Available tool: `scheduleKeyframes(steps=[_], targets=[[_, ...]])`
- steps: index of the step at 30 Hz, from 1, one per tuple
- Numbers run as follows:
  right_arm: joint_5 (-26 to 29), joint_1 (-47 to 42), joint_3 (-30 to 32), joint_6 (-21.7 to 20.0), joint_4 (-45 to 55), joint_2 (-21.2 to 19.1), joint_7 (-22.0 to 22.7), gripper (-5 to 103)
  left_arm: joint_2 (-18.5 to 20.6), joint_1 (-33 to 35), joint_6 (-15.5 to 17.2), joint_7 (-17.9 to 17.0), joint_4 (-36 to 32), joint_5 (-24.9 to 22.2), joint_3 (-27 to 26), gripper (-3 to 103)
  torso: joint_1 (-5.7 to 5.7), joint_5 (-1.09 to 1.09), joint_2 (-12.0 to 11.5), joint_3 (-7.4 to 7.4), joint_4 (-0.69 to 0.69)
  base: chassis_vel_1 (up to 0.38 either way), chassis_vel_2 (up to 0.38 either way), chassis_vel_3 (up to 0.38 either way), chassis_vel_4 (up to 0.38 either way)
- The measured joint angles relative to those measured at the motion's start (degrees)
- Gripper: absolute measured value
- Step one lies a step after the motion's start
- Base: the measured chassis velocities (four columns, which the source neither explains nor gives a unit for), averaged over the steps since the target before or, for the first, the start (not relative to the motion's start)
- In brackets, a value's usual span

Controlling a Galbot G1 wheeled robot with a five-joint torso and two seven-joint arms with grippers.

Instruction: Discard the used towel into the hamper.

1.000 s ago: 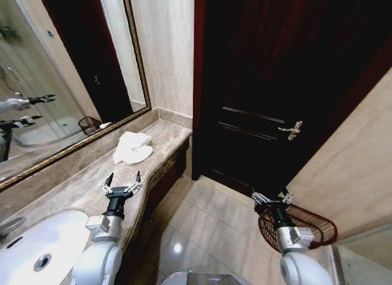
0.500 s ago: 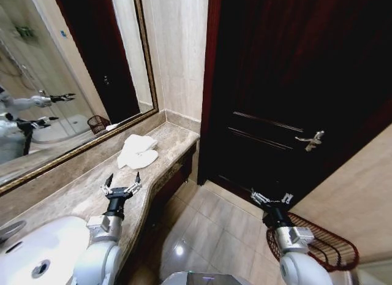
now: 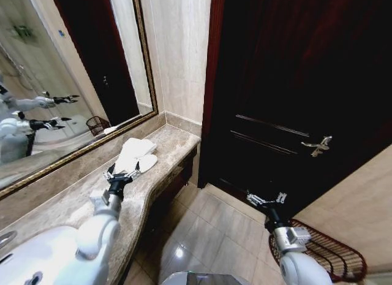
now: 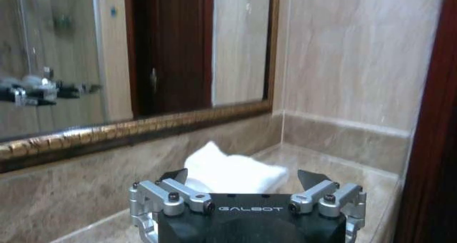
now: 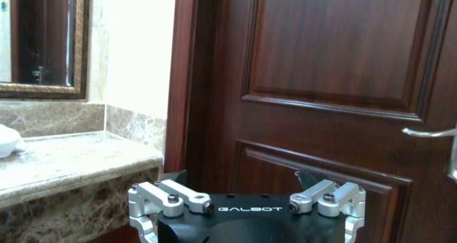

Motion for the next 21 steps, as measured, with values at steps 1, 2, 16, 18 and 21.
scheduleKeyframes(steps=[1, 2, 16, 18, 21], targets=[[-0.74, -0.24, 0.1, -0.12, -0.52, 0.15, 0.49, 100, 3.11, -4.87, 3.25, -2.49, 4.09, -2.57, 1.21, 100, 0.0, -0.01, 0.0, 0.0, 0.0, 0.0, 0.0, 0.0, 0.0], [-0.74, -0.24, 0.1, -0.12, -0.52, 0.15, 0.49, 100, 3.11, -4.87, 3.25, -2.49, 4.09, -2.57, 1.21, 100, 0.0, -0.01, 0.0, 0.0, 0.0, 0.0, 0.0, 0.0, 0.0], [-4.55, 0.57, -0.38, -0.25, -3.03, 1.35, 2.31, 100, 11.85, -28.25, 10.41, -6.81, 24.54, -12.03, 14.09, 100, 0.02, -0.01, -0.01, 0.0, 0.0, 0.0, 0.0, 0.0, 0.0], [-4.82, 0.74, -0.32, -0.25, -3.38, 1.61, 2.75, 100, 12.32, -32.31, 11.64, -7.44, 29.62, -13.0, 17.0, 100, 0.02, 0.0, 0.0, 0.0, 0.0, 0.0, 0.0, 0.0, 0.0], [-4.87, 0.78, -0.16, -0.25, -3.48, 1.73, 3.14, 100, 12.52, -35.88, 12.67, -8.02, 33.68, -13.65, 19.13, 100, 0.02, 0.0, -0.01, 0.01, 0.0, 0.0, 0.0, 0.0, 0.0]])
